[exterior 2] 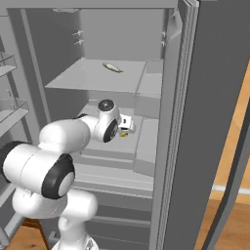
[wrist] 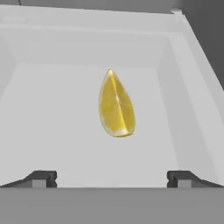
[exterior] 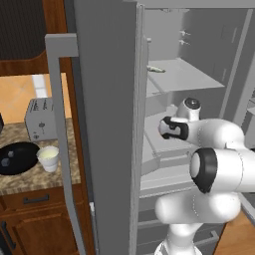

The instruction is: Grab a lemon wedge from the fridge and one ice cube from the ice bowl, and put them in the glass of lemonade.

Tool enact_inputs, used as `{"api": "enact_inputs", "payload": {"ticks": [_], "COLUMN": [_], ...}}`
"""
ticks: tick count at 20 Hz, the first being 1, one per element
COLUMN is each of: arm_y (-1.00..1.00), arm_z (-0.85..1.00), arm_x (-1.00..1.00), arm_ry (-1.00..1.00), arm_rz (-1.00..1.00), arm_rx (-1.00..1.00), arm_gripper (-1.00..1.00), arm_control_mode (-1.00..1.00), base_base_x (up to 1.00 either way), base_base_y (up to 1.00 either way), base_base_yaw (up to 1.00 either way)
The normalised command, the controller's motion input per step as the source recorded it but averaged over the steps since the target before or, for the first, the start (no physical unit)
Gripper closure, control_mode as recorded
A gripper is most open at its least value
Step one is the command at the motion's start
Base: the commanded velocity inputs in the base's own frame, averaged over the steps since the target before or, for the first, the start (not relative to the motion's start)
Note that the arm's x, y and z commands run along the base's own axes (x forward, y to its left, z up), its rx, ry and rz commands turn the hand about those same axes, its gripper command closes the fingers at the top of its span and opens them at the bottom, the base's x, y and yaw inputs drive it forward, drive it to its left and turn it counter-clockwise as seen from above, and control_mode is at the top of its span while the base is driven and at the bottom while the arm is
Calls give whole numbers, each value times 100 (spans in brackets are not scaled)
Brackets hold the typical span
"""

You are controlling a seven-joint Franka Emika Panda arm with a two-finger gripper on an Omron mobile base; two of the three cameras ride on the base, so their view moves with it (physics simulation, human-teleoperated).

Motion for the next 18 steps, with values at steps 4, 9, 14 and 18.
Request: {"api": "enact_inputs", "payload": {"ticks": [4, 9, 14, 18], "arm_y": [-6, 0, -6, -4], "arm_z": [-3, -3, -18, -6], "arm_x": [41, 40, 55, -8], "arm_ry": [1, 4, 0, 4], "arm_rz": [3, 1, 3, 2], "arm_rx": [0, 0, 1, 1], "arm_gripper": [-100, -100, -100, -100], "arm_control_mode": [-100, -100, -100, -100], "base_base_x": [0, 0, 0, 0], "base_base_y": [0, 0, 0, 0], "base_base_yaw": [0, 0, 0, 0]}}
